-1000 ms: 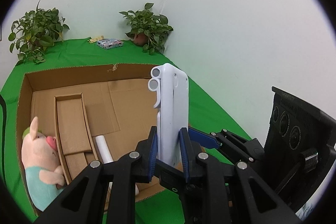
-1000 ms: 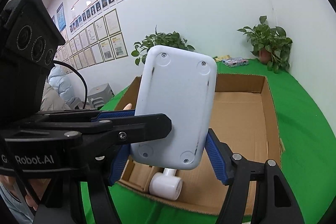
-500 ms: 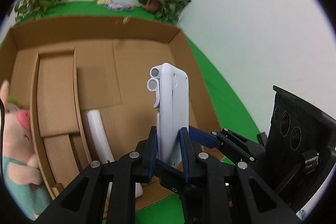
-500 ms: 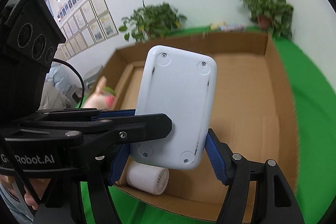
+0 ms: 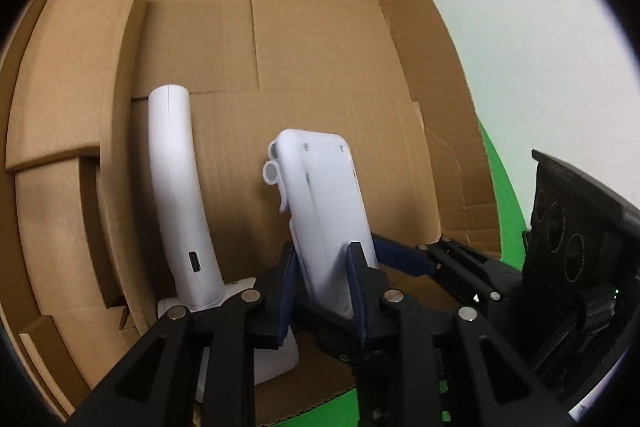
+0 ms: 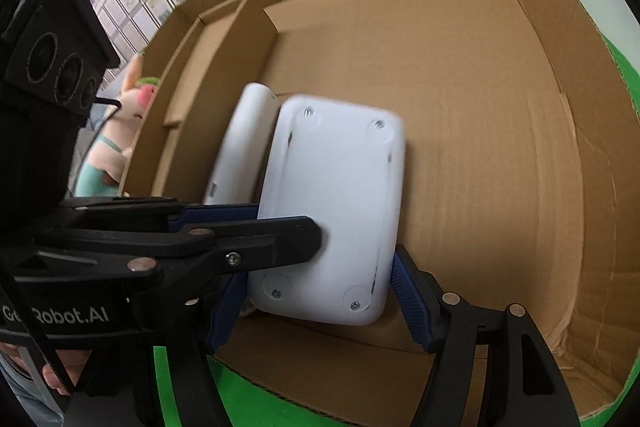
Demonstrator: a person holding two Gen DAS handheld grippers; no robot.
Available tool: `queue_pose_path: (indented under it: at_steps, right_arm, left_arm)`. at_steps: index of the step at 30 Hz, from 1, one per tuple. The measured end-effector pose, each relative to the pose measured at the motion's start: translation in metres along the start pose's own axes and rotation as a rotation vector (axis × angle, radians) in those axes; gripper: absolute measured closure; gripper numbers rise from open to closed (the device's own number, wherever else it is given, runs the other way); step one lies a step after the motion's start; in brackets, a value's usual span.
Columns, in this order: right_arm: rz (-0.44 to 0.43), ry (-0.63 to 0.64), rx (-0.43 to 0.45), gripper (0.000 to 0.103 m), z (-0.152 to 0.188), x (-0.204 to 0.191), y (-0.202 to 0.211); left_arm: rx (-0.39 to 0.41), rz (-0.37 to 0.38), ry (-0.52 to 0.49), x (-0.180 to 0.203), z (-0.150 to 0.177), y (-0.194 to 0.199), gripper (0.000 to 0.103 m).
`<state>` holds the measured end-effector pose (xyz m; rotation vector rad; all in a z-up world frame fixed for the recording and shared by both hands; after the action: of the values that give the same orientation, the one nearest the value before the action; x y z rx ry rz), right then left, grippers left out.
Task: Organize objects
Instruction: 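Lower the pad into the box beside the hair dryer and open the left gripper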
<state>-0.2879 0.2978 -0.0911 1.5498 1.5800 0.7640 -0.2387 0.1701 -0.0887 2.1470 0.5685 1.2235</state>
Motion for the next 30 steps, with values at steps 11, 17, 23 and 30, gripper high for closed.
queue_pose_path:
  at_steps: [11, 17, 23, 30]
  right_arm:
    - [-0.009, 0.025, -0.068, 0.035, 0.001, -0.007, -0.013]
    - [-0.059, 0.005, -0.065, 0.035, -0.002, -0.008, -0.008]
    - [0.013, 0.002, -0.078, 0.060, 0.005, -0.012, -0.012]
    - [0.037, -0.012, -0.051, 0.060, 0.003, -0.006, -0.006]
  left_arm:
    - [0.055, -0.019, -0.003, -0.001, -0.002, 0.032, 0.082]
    - [0.110, -0.028, -0.022, -0.002, 0.010, 0.055, 0.082]
    - [0.158, -0.032, -0.049, -0.001, 0.020, 0.074, 0.082]
    - [0.255, -0.136, -0.128, 0.004, 0.034, 0.096, 0.082]
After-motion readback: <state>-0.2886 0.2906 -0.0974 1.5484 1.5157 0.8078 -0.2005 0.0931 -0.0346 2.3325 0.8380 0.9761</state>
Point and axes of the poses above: each gripper's, at about its wrist camera, not at the fingertips, and y roughly against the way its jaws point, x to its right, z to its underside, the point moved 2 cm from there along -y, roughly the way its jaws point, and after that the axes turned 13 degrees about z, right-handed, at the moved point
